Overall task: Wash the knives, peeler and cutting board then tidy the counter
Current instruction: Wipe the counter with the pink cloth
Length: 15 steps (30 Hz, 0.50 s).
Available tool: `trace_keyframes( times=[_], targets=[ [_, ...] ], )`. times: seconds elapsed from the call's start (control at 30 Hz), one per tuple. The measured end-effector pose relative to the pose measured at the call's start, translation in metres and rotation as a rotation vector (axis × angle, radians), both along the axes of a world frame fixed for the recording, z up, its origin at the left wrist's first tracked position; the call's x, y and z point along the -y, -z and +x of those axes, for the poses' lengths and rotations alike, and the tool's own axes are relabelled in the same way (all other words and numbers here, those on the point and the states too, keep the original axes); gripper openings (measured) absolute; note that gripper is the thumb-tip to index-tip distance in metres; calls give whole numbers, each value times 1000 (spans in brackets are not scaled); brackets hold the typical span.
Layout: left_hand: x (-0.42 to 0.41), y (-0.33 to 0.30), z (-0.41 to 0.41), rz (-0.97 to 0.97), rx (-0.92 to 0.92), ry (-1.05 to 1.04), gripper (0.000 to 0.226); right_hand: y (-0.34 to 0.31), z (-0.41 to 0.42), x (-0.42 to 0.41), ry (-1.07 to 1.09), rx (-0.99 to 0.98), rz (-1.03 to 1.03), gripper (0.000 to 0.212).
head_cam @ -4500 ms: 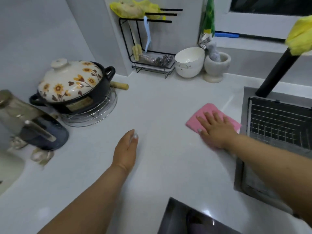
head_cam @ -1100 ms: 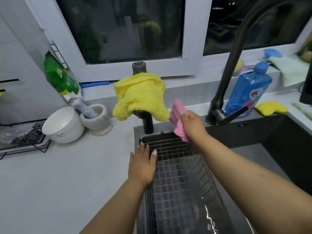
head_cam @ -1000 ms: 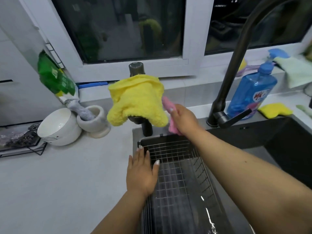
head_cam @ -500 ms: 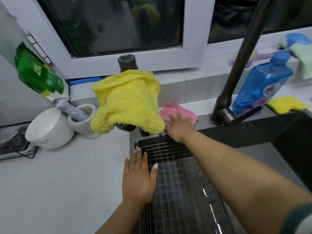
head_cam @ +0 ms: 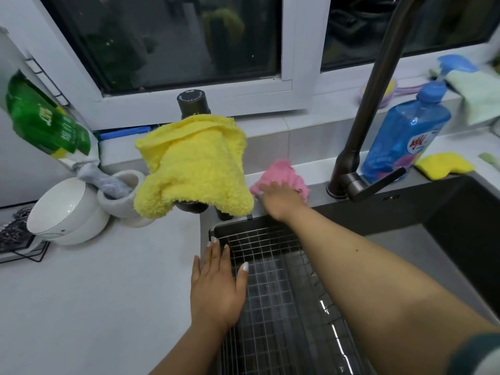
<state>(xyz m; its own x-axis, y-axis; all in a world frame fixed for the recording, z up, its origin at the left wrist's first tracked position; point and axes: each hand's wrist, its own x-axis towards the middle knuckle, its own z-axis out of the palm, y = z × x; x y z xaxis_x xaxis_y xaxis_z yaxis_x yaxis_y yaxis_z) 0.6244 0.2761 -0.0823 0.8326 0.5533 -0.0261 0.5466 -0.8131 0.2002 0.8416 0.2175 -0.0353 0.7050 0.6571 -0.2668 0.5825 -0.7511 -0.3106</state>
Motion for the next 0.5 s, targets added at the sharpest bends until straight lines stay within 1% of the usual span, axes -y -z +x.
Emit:
trace_keyframes(
  times=[0.03,0.1,0.17,0.3,0.43,0.5],
  targets=[
    [0,0,0,0,6,-2,105,-1,-8,-8,-74,-12,19,48],
    [0,0,-1,-1,8,-4,105,2,-20,-20,-187,-18,-4,49],
    [-1,0,-2,3,5,1,103,6,-15,-20,-210,-19,-38,49],
    [0,-1,-1,4,2,0,97,3,5,3,-151,-11,-80,52],
    [-1,-2,-2,-6,8,1,102,-2,24,31,-24,-7,-111,54],
    [-1,-2,-2,-4,2,3,95,-5,35,43,45,-15,-130,52]
  ],
)
